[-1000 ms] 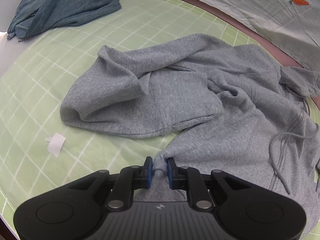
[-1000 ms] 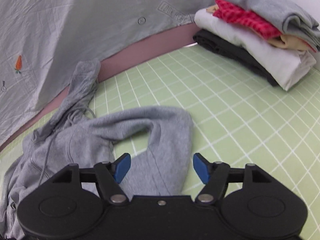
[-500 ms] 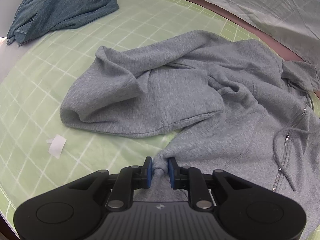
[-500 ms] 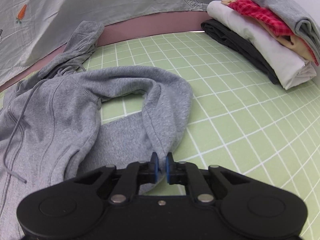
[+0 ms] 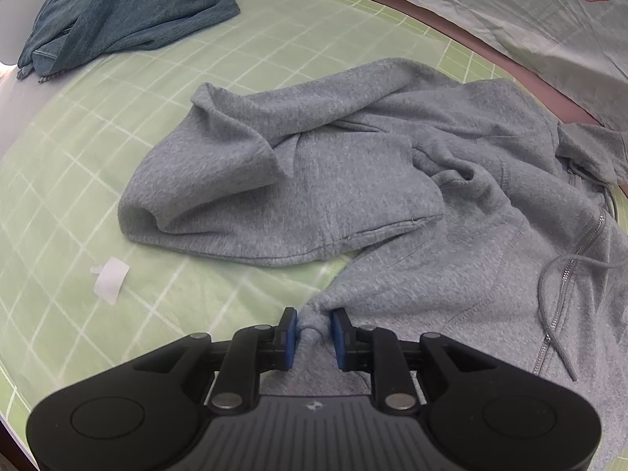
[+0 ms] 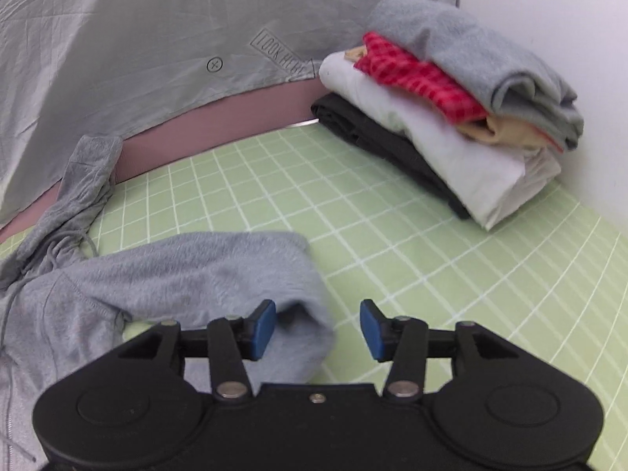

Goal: Fold clothes

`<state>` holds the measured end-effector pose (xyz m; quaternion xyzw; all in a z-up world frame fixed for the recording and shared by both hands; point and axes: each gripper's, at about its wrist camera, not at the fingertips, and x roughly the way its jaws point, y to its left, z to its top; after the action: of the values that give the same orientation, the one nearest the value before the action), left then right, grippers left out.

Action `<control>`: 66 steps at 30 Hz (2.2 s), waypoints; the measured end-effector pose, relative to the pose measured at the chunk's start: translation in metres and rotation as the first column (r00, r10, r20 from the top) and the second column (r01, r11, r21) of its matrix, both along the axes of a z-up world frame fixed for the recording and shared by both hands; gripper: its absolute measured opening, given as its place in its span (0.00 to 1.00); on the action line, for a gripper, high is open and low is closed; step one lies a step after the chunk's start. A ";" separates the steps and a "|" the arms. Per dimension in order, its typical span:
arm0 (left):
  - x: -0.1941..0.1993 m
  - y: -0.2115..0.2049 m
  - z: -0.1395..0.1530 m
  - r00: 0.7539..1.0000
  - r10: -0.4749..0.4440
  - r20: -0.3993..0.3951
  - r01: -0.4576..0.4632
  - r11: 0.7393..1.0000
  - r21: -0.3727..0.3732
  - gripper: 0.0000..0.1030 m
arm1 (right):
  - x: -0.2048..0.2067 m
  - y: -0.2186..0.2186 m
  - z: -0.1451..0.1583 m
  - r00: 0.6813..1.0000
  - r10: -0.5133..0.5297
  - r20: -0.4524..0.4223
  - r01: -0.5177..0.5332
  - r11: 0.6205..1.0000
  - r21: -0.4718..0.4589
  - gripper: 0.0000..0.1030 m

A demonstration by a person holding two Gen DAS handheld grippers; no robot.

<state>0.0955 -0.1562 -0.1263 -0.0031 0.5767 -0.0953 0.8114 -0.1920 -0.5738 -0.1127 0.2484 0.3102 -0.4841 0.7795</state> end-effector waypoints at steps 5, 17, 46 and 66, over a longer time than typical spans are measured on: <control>0.000 -0.001 0.000 1.000 -0.001 -0.001 0.001 1.000 0.007 0.23 | 0.000 0.022 -0.024 0.997 -0.007 0.078 -0.003 0.992 0.126 0.51; 0.000 -0.002 -0.001 1.000 0.001 -0.003 -0.001 1.000 0.016 0.23 | 0.037 0.051 -0.041 0.993 0.110 -0.034 -0.107 0.991 0.078 0.71; -0.003 0.000 0.000 0.999 0.034 -0.006 -0.034 0.999 0.006 0.24 | -0.024 0.029 -0.017 0.802 0.096 -0.589 -0.350 0.876 -0.333 0.10; 0.015 0.064 0.038 0.990 0.099 0.104 -0.098 0.995 -0.017 0.41 | 0.016 0.114 -0.023 0.894 0.259 -0.367 -0.321 0.939 -0.121 0.90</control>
<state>0.1100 -0.0922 -0.0884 -0.0314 0.5317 -0.0585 0.8443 -0.1755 -0.4594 -0.1361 0.0397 0.4312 -0.4238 0.7955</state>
